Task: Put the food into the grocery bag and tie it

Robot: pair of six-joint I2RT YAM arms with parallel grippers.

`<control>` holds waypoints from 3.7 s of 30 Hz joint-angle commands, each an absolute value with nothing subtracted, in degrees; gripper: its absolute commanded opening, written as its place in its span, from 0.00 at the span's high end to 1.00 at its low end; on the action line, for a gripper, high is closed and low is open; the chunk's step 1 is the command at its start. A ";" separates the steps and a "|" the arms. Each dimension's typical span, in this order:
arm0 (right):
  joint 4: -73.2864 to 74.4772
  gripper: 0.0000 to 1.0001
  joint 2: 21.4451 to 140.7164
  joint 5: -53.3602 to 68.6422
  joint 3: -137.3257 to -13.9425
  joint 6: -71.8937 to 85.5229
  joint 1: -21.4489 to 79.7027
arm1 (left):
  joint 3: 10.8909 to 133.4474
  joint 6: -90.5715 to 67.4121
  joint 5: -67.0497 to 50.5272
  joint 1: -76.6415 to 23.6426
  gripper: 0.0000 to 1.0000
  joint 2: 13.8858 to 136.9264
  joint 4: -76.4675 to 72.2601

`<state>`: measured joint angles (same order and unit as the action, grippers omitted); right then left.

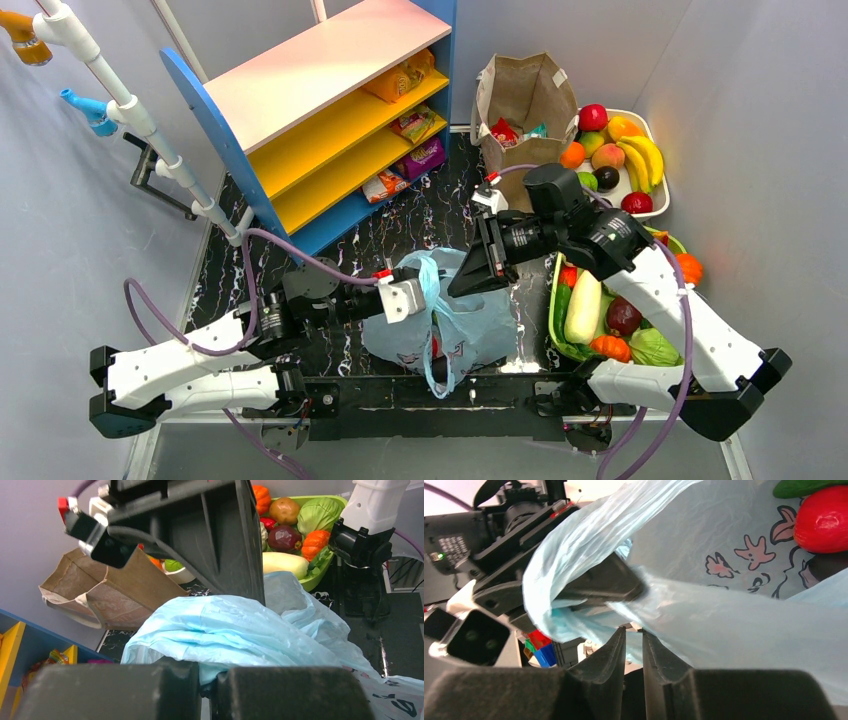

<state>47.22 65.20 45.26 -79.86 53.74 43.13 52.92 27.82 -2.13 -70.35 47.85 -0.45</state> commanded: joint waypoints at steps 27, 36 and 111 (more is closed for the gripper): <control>6.12 0.64 62.51 56.18 -62.03 52.55 50.24 | 62.45 10.04 7.22 -70.48 1.00 49.85 8.21; -5.29 0.54 57.71 50.89 -56.78 52.48 51.48 | 63.96 5.95 9.63 -70.49 1.00 51.04 9.47; -20.07 0.95 64.97 13.92 -68.34 23.50 61.91 | 67.24 -1.89 23.24 -70.49 1.00 50.74 11.82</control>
<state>-14.12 63.82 16.34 -63.26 24.73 62.46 66.52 -0.23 26.72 -69.32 48.47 9.35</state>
